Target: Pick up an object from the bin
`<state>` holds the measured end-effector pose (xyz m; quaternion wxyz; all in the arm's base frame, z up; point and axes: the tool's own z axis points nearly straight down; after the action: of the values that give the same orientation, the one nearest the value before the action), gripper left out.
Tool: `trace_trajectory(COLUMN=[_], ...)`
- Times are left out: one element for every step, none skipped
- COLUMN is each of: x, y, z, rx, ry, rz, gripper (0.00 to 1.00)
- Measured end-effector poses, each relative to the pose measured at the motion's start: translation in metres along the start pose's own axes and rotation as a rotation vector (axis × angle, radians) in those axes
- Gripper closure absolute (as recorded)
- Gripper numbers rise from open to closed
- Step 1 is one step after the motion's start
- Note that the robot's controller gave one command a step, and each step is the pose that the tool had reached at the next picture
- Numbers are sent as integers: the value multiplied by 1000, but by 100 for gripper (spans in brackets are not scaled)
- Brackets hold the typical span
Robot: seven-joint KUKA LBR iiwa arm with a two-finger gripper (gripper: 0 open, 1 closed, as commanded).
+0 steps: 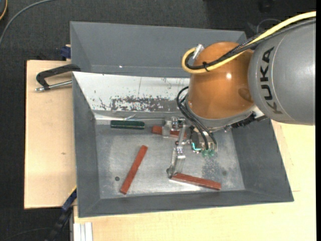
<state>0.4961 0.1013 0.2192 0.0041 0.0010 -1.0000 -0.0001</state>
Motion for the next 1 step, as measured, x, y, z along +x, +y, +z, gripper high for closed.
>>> trace_trajectory(x=[-6], y=[75], z=[113], rx=[0], ry=[-2], rz=[-193], gripper=[0])
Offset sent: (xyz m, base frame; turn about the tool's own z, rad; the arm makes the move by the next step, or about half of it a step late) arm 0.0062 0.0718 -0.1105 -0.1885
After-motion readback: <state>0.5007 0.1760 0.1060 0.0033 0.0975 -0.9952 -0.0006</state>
